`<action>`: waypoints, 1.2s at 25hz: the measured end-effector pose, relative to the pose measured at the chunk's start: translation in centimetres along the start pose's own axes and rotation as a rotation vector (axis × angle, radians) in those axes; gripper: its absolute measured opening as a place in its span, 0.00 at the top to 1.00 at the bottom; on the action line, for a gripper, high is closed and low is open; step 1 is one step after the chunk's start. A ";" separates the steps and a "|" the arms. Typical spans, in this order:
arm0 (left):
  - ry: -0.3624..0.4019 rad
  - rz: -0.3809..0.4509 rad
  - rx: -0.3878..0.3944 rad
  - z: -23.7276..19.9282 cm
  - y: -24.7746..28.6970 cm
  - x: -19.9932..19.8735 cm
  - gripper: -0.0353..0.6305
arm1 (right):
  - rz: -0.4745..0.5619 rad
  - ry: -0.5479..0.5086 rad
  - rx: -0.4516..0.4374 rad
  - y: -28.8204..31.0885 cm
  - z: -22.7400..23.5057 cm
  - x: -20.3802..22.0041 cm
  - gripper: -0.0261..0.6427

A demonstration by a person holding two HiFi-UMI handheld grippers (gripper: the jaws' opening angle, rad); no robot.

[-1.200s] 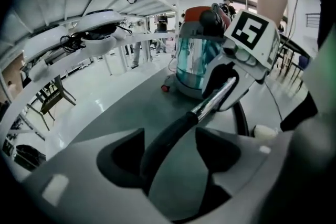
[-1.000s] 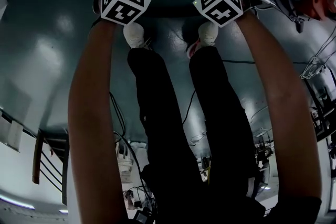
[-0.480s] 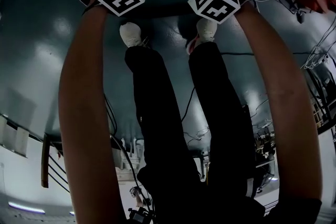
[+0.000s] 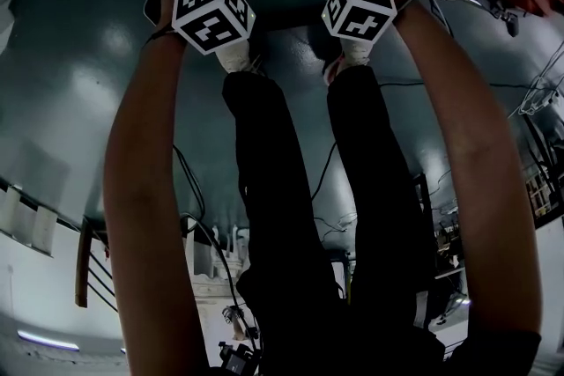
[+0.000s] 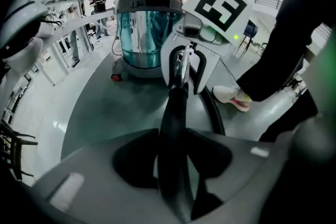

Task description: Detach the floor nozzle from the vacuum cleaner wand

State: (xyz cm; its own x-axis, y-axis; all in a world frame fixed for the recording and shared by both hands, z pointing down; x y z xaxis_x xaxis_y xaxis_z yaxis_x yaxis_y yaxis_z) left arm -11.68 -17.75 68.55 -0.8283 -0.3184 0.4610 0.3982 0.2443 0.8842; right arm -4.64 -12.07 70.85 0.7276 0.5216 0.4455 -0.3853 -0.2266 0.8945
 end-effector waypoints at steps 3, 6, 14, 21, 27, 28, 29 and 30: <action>0.000 0.006 0.009 1.0 -0.4 -0.2 0.71 | -0.006 -0.015 0.001 -0.3 -0.3 0.0 0.70; -0.006 0.010 0.008 2.5 -0.8 -0.6 0.71 | 0.001 -0.010 -0.015 -1.1 -1.6 0.2 0.70; -0.095 0.024 0.076 4.3 -1.9 -1.0 0.71 | 0.012 0.011 -0.064 -2.1 -3.2 0.3 0.71; -0.149 0.023 0.127 4.8 -2.2 -0.6 0.71 | 0.028 0.010 -0.056 -2.3 -3.8 0.0 0.71; -0.152 0.057 0.087 4.6 -2.9 -0.7 0.71 | 0.046 0.041 -0.093 -2.4 -3.5 -0.2 0.70; -0.156 0.053 0.091 4.6 -2.9 -0.6 0.71 | 0.048 0.045 -0.092 -2.4 -3.5 -0.2 0.70; -0.168 0.046 0.102 4.6 -2.8 -0.5 0.71 | 0.046 0.044 -0.088 -2.4 -3.5 -0.2 0.70; -0.188 0.039 0.124 4.7 -2.7 -0.4 0.71 | 0.043 0.037 -0.081 -2.4 -3.6 -0.2 0.71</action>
State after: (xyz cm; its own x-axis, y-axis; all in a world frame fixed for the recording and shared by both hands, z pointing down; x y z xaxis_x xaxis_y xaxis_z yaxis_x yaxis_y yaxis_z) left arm -14.30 -13.99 65.62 -0.8767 -0.1329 0.4624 0.3898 0.3672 0.8445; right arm -5.94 -8.67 68.45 0.6887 0.5428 0.4807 -0.4614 -0.1833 0.8680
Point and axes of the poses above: the fingertips, and each gripper's own axes: y forward along the fingers, z to its right, x out of its underside, the point moved 2 cm from there along -y, backward along the fingers, and after that the axes turned 5 degrees about z, right-handed, at the moved point
